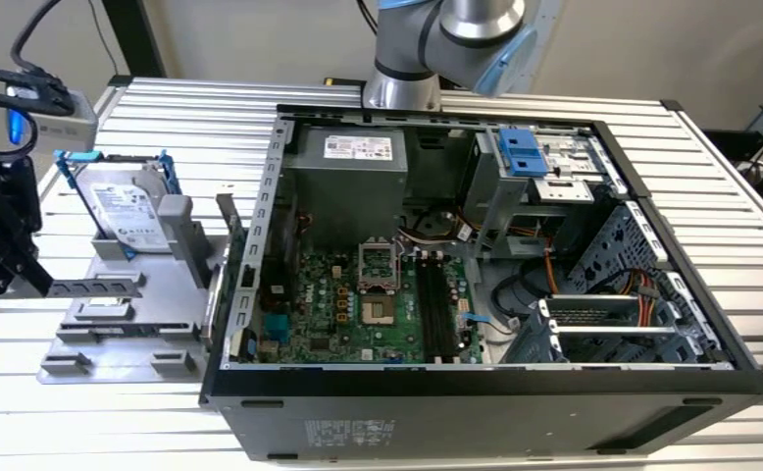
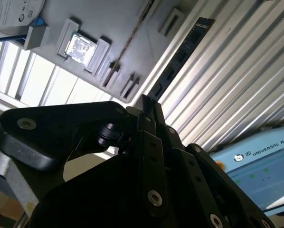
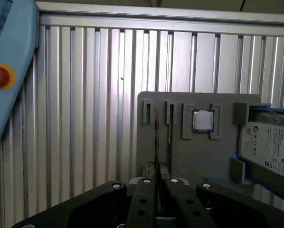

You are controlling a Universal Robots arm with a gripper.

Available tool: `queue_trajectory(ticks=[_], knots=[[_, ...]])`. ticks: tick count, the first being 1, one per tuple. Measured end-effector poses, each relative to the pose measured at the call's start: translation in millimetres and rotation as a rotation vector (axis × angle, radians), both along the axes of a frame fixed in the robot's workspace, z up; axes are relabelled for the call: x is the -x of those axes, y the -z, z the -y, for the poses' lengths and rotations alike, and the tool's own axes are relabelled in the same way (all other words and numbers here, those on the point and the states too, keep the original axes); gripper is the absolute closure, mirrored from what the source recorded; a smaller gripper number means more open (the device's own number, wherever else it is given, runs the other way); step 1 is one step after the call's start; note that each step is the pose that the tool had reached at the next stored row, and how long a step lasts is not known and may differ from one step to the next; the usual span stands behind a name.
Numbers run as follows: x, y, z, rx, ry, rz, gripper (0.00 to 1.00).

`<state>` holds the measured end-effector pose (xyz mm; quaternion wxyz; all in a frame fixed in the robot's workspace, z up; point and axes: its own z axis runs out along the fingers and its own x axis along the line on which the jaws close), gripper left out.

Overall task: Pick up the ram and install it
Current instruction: 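Pick up the ram and move it above insertion slot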

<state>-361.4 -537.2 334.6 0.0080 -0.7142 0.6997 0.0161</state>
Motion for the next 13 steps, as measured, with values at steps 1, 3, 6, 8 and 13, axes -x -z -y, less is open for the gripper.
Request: queue_trajectory(ticks=[1,3,6,8,13], knots=[[0.0,-1.2,0.0,0.0001,0.000,0.0000,1.00],[0.0,-3.5,0.0,0.0001,0.000,0.0000,1.00],[0.0,-6.8,0.0,0.0001,0.000,-0.0001,1.00],[0.0,-9.0,0.0,0.0001,0.000,0.0000,1.00],[0.0,-14.7,0.0,0.0000,0.000,0.0000,1.00]])
